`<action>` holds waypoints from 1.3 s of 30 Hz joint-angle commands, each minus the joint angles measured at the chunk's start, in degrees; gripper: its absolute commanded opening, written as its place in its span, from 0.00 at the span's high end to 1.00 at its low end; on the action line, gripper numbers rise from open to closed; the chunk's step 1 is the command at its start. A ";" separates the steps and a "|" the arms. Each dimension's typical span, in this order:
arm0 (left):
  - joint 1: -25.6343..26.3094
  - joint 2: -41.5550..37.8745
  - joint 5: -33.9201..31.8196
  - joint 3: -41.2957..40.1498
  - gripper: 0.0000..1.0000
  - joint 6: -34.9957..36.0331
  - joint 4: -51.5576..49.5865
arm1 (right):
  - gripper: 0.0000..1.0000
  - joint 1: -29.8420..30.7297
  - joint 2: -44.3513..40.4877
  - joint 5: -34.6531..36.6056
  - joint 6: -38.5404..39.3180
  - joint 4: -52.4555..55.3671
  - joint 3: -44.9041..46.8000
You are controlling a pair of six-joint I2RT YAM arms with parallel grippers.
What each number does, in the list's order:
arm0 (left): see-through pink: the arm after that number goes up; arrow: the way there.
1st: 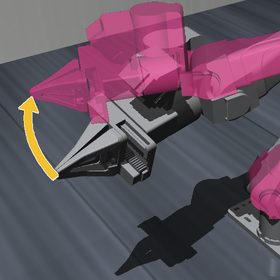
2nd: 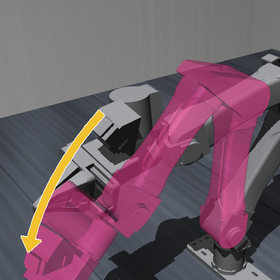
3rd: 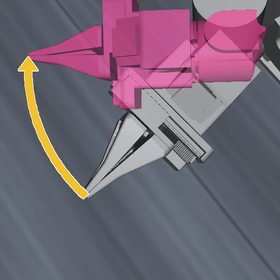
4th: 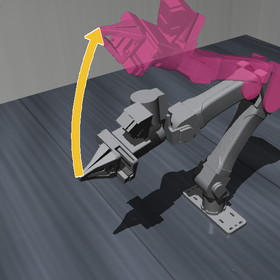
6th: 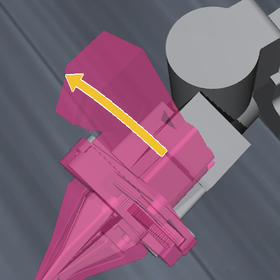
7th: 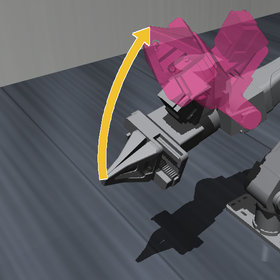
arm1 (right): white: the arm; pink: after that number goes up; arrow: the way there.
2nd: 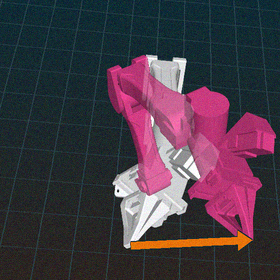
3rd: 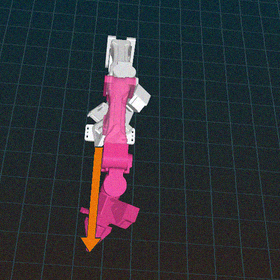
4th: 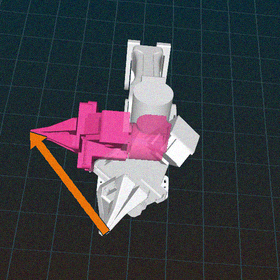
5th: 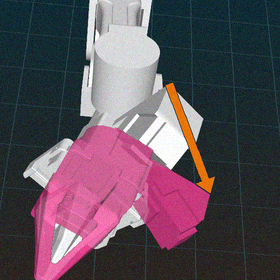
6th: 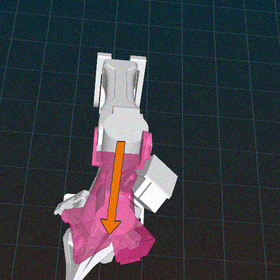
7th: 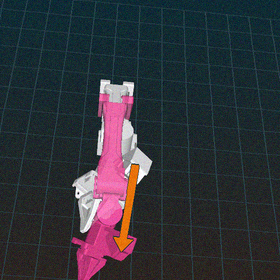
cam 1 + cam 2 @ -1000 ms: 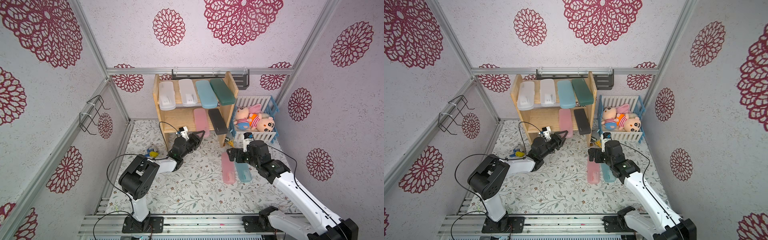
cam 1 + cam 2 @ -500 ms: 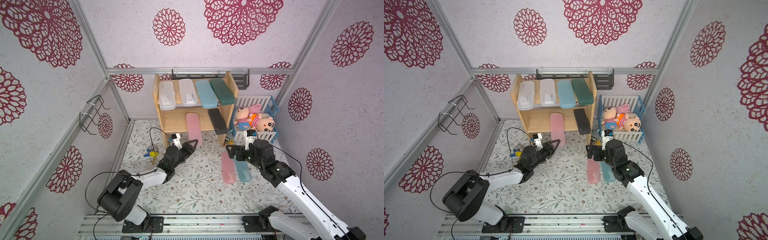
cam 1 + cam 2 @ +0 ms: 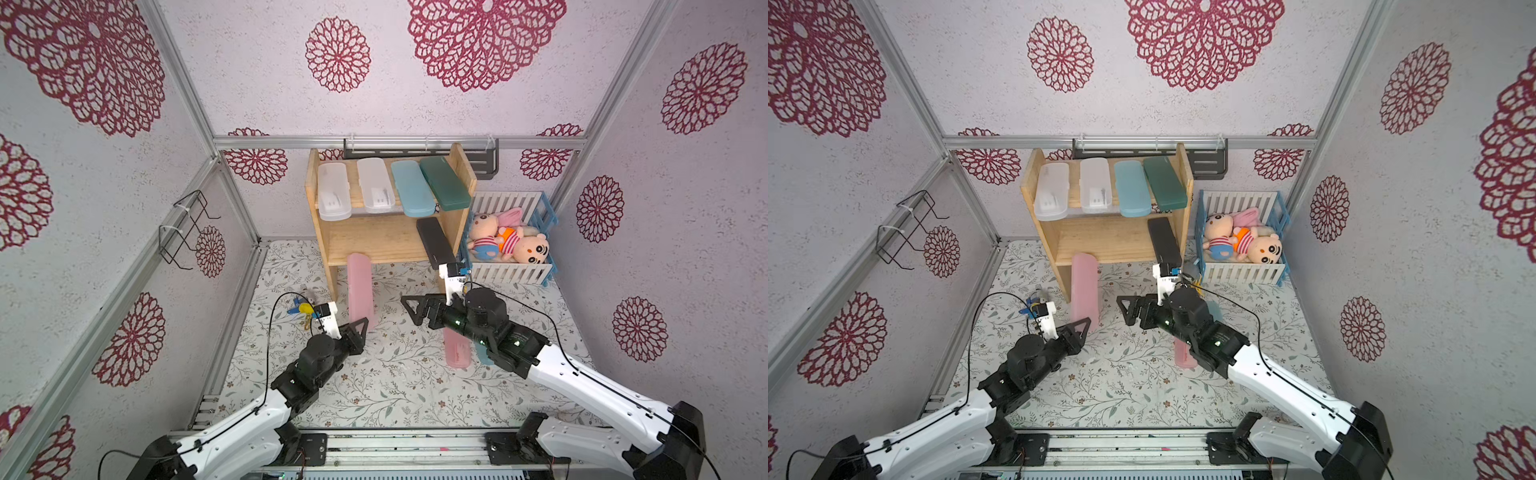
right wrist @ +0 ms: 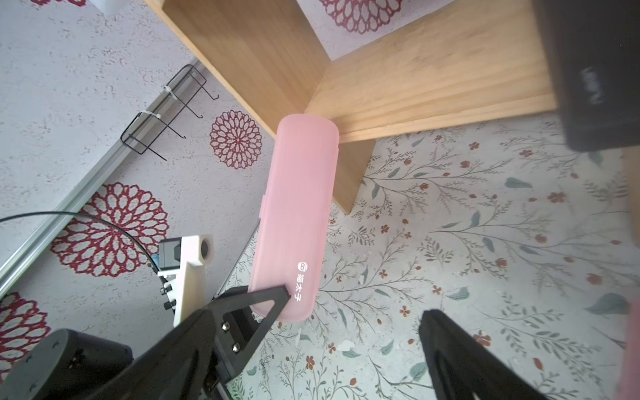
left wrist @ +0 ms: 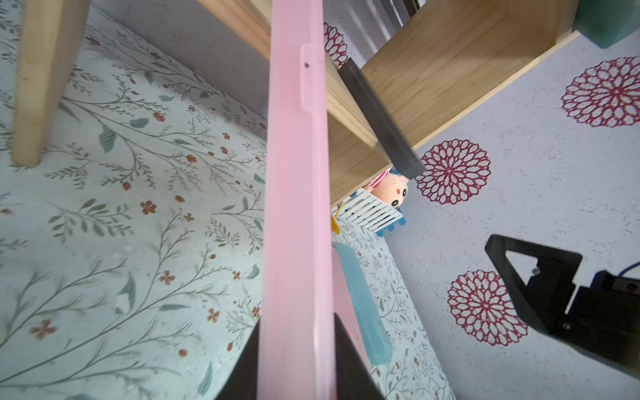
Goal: Remove the pencil cases from the shelf
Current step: Pick up the pencil case from the shelf.
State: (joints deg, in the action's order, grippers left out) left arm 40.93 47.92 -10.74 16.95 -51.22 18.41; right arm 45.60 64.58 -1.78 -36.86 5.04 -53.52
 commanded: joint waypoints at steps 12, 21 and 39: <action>3.19 -17.06 -5.70 -4.27 1.00 4.34 -7.95 | 0.01 6.57 10.17 2.92 -4.61 -8.65 -6.72; 3.68 -17.89 -5.57 -4.39 1.00 4.90 -7.71 | 0.01 9.00 15.96 2.56 -4.87 -9.47 -11.14; 5.39 -19.49 -7.10 -5.04 1.00 4.99 -7.69 | 0.01 10.71 29.88 0.20 -3.43 -9.21 -20.76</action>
State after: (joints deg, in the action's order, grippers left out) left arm 45.41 29.15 -17.08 12.29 -46.98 9.17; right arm 55.51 94.74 -0.56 -41.15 -2.44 -71.90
